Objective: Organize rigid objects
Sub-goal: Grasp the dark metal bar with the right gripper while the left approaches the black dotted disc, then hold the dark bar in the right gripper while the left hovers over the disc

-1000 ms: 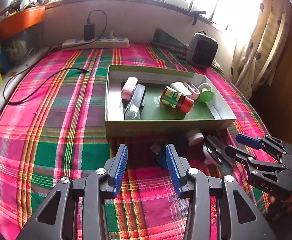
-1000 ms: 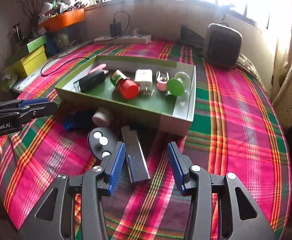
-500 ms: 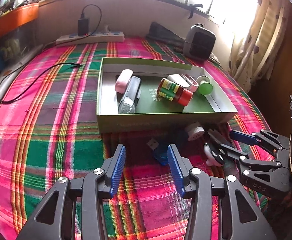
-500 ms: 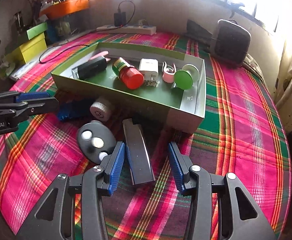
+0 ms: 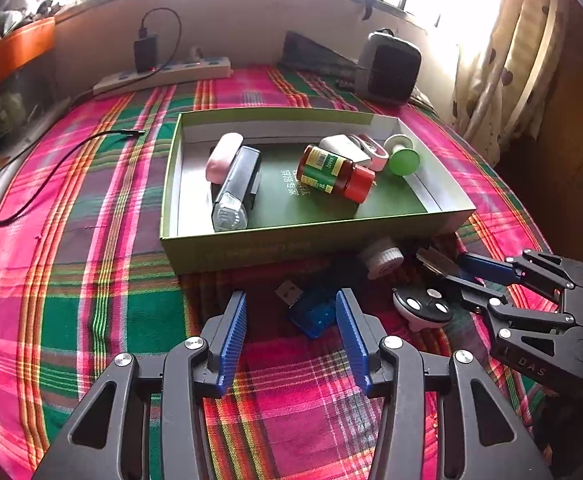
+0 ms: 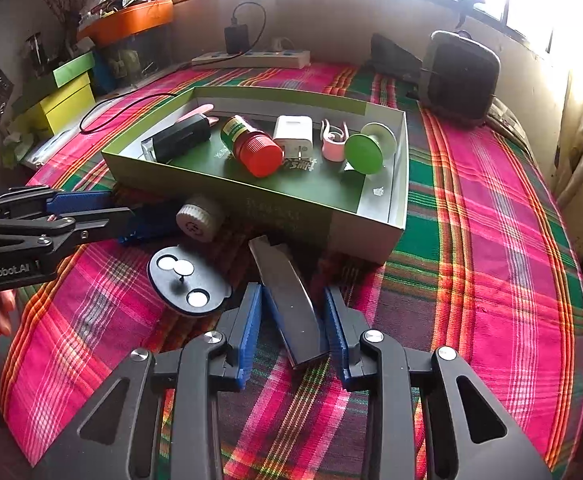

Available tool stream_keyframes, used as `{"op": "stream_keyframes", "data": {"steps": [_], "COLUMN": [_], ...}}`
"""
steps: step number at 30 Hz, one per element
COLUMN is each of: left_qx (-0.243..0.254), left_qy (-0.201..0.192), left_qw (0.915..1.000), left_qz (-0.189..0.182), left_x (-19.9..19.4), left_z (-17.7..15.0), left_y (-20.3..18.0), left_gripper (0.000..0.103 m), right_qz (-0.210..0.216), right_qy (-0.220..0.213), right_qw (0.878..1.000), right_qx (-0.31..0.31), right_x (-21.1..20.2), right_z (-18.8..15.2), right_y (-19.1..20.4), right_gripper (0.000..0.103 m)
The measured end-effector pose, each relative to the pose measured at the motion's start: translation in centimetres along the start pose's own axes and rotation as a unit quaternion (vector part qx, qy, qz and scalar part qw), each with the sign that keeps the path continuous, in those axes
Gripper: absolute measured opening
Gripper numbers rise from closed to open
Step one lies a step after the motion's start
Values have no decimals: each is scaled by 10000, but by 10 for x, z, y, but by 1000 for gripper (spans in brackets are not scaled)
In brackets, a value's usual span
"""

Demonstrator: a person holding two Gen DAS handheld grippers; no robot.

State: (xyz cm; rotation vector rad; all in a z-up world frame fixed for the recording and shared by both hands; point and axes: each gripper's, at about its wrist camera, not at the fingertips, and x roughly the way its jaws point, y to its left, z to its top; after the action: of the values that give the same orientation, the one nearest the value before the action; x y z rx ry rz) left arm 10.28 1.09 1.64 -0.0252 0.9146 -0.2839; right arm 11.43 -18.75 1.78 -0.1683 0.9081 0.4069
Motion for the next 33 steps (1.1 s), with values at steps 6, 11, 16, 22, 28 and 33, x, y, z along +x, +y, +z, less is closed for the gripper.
{"op": "stream_keyframes", "data": {"steps": [6,11,16,22,28,33], "left_qx": [207,423,592,805,1104,1092], "left_qy": [40,118,121,138,219,333], "left_qw": [9998,9990,9981,9964,9933,9934], "left_qz": [2,49,122,206,280,69], "left_x": [4,10,13,16,21,16], "left_z": [6,10,12,14,13,3], "left_y": [-7,-15,-22,-29,-37,-40], "left_gripper": [46,47,47,47,47,47], "right_qz": [75,81,69,79,114,151], "right_qy": [-9,-6,-18,-33,-46,-54], "right_qw": [10000,10000,9999,9998,9996,9995], "right_qx": [-42,-32,71,194,240,288], "right_x": [-2,-4,-6,-9,-9,-10], "right_z": [-2,-4,-7,-10,-9,-10], "right_y": [0,-2,-8,-16,-17,-19], "right_gripper": [25,24,24,24,24,24]}}
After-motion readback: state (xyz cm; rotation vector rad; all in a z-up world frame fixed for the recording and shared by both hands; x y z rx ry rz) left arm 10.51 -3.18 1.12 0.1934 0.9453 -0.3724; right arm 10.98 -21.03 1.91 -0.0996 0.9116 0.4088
